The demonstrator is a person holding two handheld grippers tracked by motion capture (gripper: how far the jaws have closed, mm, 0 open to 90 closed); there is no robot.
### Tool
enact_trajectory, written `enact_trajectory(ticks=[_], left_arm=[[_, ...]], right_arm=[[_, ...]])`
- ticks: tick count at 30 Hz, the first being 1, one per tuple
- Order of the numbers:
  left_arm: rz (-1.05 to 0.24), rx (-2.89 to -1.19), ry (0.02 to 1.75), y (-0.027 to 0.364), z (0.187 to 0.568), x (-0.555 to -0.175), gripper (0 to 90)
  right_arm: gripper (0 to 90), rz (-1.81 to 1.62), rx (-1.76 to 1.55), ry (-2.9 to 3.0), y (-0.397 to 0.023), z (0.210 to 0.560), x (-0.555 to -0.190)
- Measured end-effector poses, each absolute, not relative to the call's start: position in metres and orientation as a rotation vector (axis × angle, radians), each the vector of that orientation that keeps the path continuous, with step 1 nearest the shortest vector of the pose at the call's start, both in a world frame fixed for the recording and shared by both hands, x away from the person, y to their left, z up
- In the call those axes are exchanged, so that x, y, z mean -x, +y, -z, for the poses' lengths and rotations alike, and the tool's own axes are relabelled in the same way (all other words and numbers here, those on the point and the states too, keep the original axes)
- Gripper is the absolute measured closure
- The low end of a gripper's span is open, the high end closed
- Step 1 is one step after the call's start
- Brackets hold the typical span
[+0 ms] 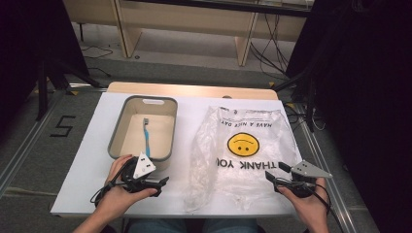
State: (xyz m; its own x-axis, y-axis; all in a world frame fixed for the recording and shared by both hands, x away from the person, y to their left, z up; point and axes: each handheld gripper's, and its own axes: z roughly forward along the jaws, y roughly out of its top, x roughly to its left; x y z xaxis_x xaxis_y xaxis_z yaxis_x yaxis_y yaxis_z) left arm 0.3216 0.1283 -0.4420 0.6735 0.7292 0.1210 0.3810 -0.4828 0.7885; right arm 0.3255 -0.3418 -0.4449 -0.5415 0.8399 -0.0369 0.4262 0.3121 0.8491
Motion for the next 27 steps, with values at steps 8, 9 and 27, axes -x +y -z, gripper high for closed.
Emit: enact_trajectory(ticks=[8,9,27], left_arm=[[-0.581,-2.109,0.847,0.13,0.44,-0.323,19.6],[-0.581,-2.109,0.847,0.13,0.44,-0.323,19.8],[-0.573,-2.066,0.801,0.116,0.43,-0.323,23.2]], right_arm=[[37.0,-1.15,-1.119,2.099,-0.344,0.443,-0.325],[37.1,-1.151,-1.118,2.099,-0.344,0.443,-0.326],[37.6,-1.142,-1.101,2.071,-0.34,0.429,-0.33]])
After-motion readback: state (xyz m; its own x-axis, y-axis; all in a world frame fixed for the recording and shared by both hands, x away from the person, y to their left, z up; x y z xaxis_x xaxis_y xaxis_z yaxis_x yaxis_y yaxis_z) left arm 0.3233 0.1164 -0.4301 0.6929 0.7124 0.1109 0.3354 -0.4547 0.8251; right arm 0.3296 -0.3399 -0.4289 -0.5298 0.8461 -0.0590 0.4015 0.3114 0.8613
